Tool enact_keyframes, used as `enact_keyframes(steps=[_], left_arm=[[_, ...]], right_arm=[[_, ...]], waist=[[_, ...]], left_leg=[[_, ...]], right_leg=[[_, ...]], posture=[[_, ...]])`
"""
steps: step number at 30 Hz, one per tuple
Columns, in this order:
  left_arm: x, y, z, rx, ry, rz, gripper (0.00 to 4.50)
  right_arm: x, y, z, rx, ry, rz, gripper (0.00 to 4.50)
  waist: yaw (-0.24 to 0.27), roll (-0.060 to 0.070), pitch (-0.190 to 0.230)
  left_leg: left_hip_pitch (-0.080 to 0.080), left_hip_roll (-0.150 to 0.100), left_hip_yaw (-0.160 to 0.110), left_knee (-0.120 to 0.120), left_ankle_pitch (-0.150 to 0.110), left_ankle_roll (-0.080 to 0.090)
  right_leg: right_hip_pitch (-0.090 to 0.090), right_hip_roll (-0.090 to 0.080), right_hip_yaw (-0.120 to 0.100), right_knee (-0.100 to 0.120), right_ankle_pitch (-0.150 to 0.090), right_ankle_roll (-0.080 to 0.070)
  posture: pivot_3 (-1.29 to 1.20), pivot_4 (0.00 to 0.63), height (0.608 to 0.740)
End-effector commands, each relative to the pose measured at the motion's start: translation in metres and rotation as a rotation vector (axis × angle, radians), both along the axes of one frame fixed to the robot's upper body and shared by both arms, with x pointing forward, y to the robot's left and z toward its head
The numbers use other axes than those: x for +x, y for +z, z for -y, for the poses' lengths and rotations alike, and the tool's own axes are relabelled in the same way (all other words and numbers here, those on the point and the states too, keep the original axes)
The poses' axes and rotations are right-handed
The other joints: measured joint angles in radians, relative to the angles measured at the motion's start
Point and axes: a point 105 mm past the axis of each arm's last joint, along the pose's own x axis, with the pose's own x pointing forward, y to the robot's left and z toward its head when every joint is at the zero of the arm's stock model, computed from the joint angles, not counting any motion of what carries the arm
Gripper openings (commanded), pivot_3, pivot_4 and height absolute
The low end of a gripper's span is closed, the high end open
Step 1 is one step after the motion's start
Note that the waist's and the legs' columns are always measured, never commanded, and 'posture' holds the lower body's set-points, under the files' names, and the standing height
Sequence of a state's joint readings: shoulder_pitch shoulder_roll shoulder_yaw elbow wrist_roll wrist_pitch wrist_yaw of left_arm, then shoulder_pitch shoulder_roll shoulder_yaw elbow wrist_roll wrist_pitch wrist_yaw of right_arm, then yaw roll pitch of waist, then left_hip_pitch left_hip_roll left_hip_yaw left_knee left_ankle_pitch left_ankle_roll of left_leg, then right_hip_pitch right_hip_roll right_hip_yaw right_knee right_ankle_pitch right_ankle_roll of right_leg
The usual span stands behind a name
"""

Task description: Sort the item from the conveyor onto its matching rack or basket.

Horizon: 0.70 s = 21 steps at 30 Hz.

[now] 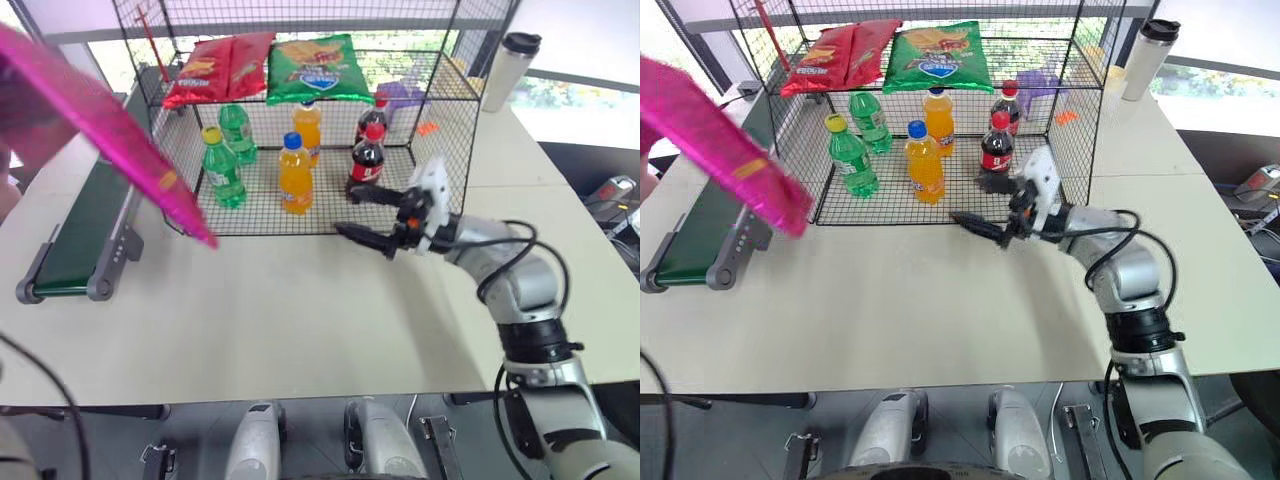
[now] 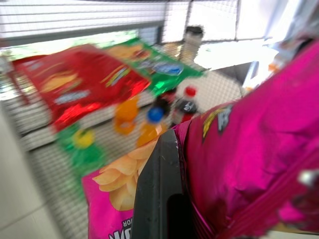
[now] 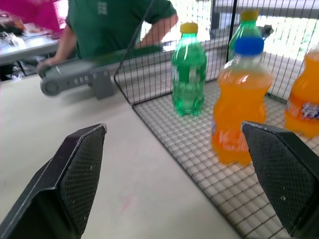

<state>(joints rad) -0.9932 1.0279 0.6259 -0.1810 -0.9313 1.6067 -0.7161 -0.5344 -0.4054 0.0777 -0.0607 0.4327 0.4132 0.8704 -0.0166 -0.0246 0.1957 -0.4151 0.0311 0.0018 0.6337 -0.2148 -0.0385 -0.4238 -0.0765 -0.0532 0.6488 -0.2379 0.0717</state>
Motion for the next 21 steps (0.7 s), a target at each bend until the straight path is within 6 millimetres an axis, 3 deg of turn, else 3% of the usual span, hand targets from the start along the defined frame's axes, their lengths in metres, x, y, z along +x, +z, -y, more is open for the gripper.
enact_keyframes(steps=[1, 8, 14, 18, 21], left_arm=[[0.012, 0.007, 0.017, -0.004, -0.006, 0.003, 0.04], [0.031, 0.013, 0.039, -0.063, -0.031, -0.011, 0.04], [0.038, 0.001, 0.052, -0.095, -0.070, -0.047, 0.04], [0.041, -0.009, 0.051, -0.096, -0.050, -0.066, 0.04], [0.043, -0.013, 0.048, -0.107, -0.029, -0.072, 0.04]], right_arm=[[-0.001, 0.015, -0.017, 0.005, -0.063, 0.213, 4.50], [0.004, 0.042, -0.043, 0.194, -0.202, 0.360, 4.50], [-0.006, 0.064, -0.077, 0.327, -0.131, 0.366, 4.50], [-0.013, 0.080, -0.086, 0.416, -0.074, 0.339, 4.50], [-0.017, 0.082, -0.088, 0.429, -0.035, 0.325, 4.50]], waist=[[-0.004, 0.000, 0.000], [-0.002, 0.000, 0.000], [0.002, 0.000, 0.000], [0.001, 0.000, 0.000], [0.003, 0.000, 0.000]], left_leg=[[0.000, 0.000, 0.000, 0.000, 0.000, 0.000], [0.000, 0.000, 0.003, -0.002, 0.000, -0.001], [0.000, 0.000, 0.002, -0.002, 0.002, -0.003], [0.001, 0.000, 0.003, -0.002, 0.002, -0.003], [0.001, 0.000, 0.002, -0.002, 0.002, -0.003]], right_leg=[[0.000, 0.000, 0.000, 0.000, 0.000, 0.000], [-0.003, 0.000, 0.003, 0.001, 0.000, 0.000], [-0.003, 0.000, 0.003, 0.001, 0.000, 0.000], [-0.003, 0.000, 0.003, 0.001, 0.000, 0.000], [-0.003, -0.001, 0.003, 0.001, 0.000, 0.000]], posture=[[0.00, 0.150, 0.740], [0.00, 0.150, 0.740], [0.00, 0.150, 0.740], [0.00, 0.150, 0.740], [0.00, 0.150, 0.740]])
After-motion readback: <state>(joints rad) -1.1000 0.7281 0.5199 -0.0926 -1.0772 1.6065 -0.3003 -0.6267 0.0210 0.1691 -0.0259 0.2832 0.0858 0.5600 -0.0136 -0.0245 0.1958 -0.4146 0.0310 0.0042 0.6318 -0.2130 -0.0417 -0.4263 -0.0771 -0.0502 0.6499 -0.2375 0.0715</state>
